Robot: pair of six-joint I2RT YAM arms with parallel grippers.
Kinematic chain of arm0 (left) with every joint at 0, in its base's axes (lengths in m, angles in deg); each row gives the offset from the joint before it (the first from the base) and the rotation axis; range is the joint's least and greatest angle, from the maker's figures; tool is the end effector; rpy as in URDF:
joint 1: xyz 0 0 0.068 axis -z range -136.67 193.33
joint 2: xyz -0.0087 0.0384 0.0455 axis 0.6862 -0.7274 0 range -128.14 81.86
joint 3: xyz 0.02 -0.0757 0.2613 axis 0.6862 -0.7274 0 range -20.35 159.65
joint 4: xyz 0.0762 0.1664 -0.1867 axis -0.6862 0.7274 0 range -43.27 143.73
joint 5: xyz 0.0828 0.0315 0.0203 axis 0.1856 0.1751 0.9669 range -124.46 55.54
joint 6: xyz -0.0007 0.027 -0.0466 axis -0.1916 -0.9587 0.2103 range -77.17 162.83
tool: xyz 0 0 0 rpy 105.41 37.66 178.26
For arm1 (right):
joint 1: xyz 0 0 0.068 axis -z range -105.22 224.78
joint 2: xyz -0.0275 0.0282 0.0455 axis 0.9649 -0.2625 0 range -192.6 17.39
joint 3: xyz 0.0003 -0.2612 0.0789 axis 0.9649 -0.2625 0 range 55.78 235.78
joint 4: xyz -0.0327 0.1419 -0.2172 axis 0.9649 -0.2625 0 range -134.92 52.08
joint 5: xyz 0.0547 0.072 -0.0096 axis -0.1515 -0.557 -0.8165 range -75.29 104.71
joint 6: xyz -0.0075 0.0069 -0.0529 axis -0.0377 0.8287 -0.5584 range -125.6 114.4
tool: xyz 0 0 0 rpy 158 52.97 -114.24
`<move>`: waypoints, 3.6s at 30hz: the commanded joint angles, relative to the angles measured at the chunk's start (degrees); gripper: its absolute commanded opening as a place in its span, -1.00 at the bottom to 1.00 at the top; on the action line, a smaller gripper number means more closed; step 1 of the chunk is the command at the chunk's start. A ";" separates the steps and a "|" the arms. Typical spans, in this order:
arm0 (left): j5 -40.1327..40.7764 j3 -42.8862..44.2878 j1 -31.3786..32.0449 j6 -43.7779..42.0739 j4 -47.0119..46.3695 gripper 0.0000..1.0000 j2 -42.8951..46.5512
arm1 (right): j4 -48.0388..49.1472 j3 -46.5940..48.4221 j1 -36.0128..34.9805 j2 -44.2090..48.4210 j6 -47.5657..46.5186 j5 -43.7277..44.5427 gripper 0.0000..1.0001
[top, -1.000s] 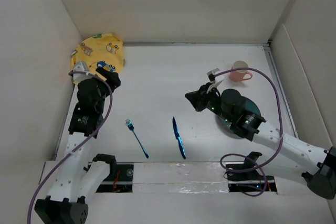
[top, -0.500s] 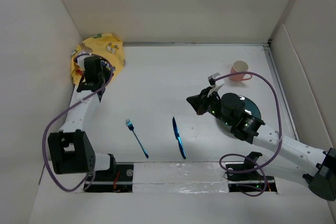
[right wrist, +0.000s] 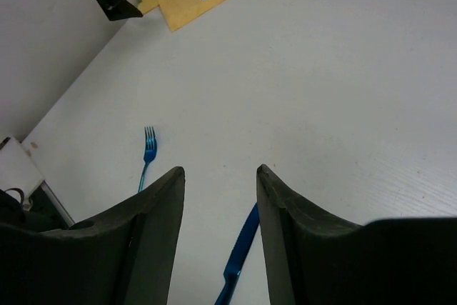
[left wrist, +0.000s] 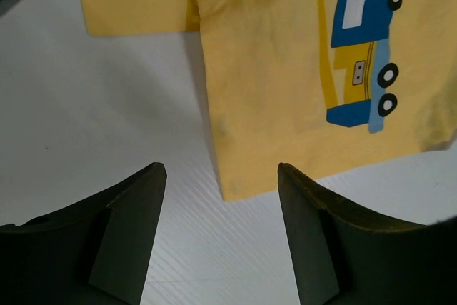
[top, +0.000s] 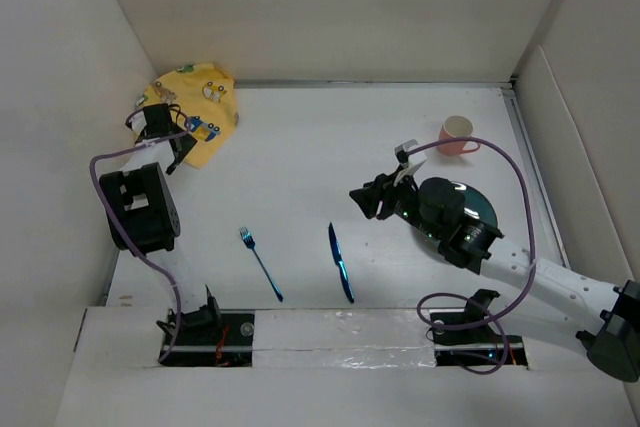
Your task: Set the dinner table for one person
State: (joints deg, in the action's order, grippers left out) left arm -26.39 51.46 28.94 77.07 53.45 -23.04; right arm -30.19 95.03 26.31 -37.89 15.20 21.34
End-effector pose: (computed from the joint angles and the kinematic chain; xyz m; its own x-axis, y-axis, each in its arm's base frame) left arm 0.3957 0.1066 0.2153 -0.3154 -0.6561 -0.6856 -0.6387 0.6811 -0.3579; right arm 0.1554 0.1694 0.3047 -0.3268 0.1631 -0.9309 -0.5903 0.7340 0.3358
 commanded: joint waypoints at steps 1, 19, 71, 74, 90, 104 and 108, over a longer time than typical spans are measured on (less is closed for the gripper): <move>1.41 4.29 0.07 0.12 0.05 0.22 -1.26 | 2.82 -0.40 -0.40 -0.87 -0.84 -1.36 0.00; 3.18 9.75 0.07 4.35 -0.48 -0.16 -13.22 | 3.88 1.88 -0.40 -5.53 -1.20 -1.45 -0.16; 11.09 -36.56 41.46 11.90 -15.87 0.16 43.28 | -11.31 34.73 19.19 -53.77 6.10 4.53 0.09; 9.68 -40.69 41.46 12.52 -15.68 0.17 47.94 | -15.71 39.22 19.73 -57.47 5.92 5.05 0.09; 0.55 -53.79 41.46 11.29 -18.75 0.17 62.71 | -36.81 60.68 19.02 -73.64 8.11 12.44 0.14; -2.98 -55.03 41.46 6.46 -20.26 0.38 54.65 | -31.83 59.73 17.97 -71.63 11.46 13.93 -1.00; -4.47 -54.32 41.46 5.67 -22.70 0.38 49.54 | -25.14 54.90 17.97 -65.66 10.06 14.20 -1.00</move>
State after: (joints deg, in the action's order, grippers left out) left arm -29.25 -4.27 70.27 84.79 34.55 28.65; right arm -60.75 152.14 44.94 -109.34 25.49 34.26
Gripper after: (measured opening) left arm 0.688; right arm 0.010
